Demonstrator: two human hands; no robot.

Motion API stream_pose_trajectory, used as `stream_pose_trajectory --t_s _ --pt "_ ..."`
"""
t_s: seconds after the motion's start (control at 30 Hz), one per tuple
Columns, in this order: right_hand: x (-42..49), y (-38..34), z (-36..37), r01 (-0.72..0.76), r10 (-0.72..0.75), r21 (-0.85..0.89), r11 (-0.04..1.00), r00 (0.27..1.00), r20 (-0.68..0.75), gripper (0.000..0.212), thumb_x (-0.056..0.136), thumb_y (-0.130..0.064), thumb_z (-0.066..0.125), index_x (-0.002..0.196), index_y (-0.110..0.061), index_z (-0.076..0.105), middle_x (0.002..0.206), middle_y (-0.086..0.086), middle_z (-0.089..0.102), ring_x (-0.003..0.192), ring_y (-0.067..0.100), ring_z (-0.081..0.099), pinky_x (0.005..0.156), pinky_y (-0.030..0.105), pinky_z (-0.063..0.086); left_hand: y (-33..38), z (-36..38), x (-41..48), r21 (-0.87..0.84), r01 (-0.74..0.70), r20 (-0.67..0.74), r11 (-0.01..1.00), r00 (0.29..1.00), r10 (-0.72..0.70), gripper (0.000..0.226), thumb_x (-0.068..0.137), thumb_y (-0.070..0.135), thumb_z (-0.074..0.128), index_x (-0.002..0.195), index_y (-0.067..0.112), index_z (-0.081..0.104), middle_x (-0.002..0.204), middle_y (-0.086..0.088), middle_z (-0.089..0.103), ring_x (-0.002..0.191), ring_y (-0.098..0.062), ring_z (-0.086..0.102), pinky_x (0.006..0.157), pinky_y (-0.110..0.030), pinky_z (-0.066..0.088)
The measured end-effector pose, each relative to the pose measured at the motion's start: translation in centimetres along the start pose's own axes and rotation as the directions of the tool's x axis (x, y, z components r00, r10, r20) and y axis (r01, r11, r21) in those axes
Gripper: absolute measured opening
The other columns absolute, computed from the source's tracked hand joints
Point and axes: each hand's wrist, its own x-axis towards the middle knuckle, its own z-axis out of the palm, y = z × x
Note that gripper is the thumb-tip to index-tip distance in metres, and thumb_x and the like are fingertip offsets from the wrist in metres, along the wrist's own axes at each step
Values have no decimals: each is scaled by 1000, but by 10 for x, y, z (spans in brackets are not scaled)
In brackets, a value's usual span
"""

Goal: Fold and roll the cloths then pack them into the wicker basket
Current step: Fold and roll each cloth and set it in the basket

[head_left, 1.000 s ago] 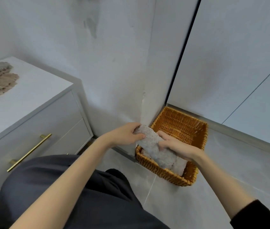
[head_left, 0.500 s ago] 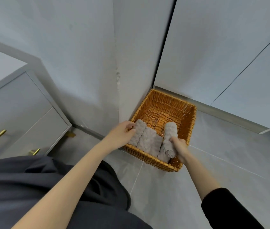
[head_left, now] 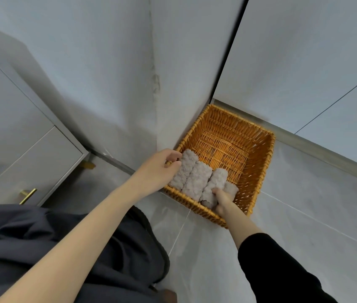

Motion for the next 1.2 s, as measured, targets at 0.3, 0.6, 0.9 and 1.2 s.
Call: stream_pose_trajectory --t_s 0.3,0.6,0.9,1.2 --pt "10 9 1 115 -138 -341 933 990 -44 24 92 -7 53 115 -3 57 104 14 63 93 28 60 75 40 55 -2 2 6 13 13 5 1000 1000 -13 29 99 27 46 127 26 51 116 15 52 99 -3 51 68 -9 35" --pt "7 9 -2 554 -514 -714 428 799 311 81 80 -18 63 150 -20 22 85 2 65 69 12 62 53 21 46 -4 1 2 25 12 14 1000 1000 -12 29 99 29 45 127 28 51 126 11 53 96 -3 51 67 -9 34" --pt "11 2 9 435 -330 -853 288 882 338 100 82 -28 69 153 -12 0 133 17 45 114 30 53 89 33 46 -5 0 1 12 23 12 1000 1000 -23 21 98 29 47 118 33 52 125 11 54 90 -1 50 66 -10 34" --pt "-32 1 39 529 -723 -844 90 617 310 67 90 -26 53 149 -25 20 149 12 22 135 37 17 104 53 30 -3 -7 1 -7 22 -15 1000 1000 -22 27 98 28 47 125 28 53 124 12 55 100 -4 52 71 -8 34"
